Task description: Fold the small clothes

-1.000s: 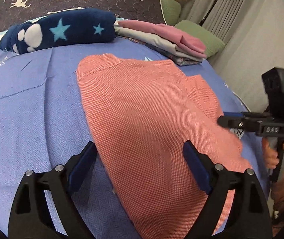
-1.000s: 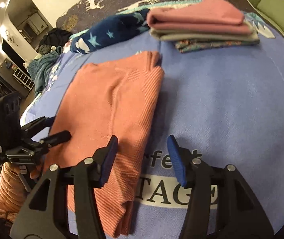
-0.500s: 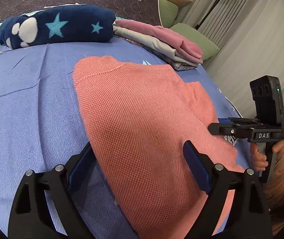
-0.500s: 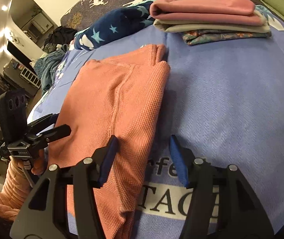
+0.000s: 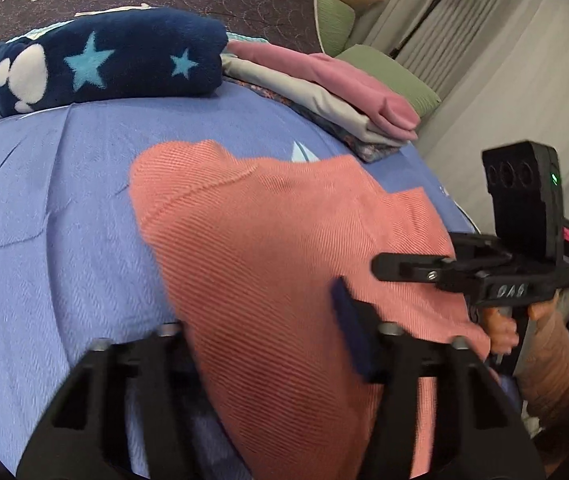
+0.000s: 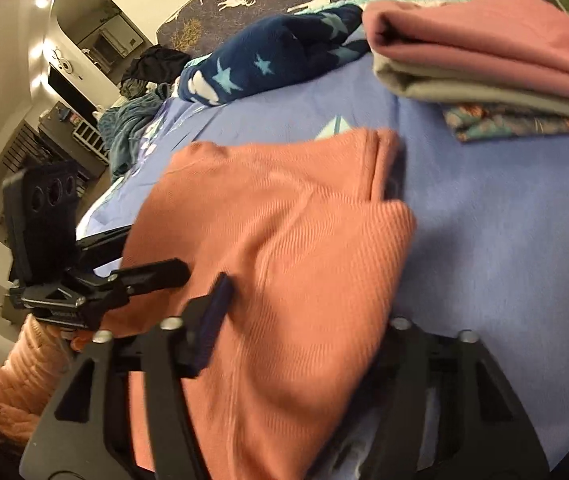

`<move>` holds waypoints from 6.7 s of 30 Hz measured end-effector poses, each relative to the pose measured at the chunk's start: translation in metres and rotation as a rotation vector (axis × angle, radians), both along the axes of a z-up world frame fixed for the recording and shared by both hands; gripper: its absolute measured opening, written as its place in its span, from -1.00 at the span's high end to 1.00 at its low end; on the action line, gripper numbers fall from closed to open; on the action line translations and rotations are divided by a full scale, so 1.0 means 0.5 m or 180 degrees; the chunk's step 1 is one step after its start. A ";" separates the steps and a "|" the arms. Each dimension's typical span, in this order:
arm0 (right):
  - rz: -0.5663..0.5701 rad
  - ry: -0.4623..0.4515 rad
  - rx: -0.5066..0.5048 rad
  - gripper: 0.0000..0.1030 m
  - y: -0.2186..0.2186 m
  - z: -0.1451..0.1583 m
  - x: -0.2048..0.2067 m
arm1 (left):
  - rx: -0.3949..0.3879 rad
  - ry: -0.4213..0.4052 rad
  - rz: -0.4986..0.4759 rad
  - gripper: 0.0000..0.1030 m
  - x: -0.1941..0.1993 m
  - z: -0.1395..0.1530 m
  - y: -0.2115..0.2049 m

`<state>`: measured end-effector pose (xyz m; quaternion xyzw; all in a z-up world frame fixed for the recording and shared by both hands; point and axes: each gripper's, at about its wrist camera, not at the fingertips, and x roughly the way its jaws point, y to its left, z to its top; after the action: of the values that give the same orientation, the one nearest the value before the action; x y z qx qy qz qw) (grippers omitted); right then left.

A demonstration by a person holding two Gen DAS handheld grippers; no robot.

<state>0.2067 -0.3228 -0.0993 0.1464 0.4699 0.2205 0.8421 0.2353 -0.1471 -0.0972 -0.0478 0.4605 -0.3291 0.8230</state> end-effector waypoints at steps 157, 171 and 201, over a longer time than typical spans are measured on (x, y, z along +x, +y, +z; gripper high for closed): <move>-0.1980 -0.1518 -0.1229 -0.83 0.019 0.308 -0.453 | 0.0612 -0.2027 0.0624 -0.97 -0.416 0.316 -0.072; -0.2008 -0.1479 -0.1278 -0.83 0.024 0.302 -0.453 | 0.0616 -0.1967 0.0635 -0.97 -0.413 0.306 -0.072; -0.2023 -0.1370 -0.1296 -0.83 0.017 0.280 -0.428 | 0.0702 -0.1916 0.0643 -0.97 -0.395 0.291 -0.084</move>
<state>-0.0073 -0.3140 0.0409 0.0655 0.2491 -0.1214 0.9586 0.0380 -0.1890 0.0485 0.0954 0.2226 -0.1935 0.9507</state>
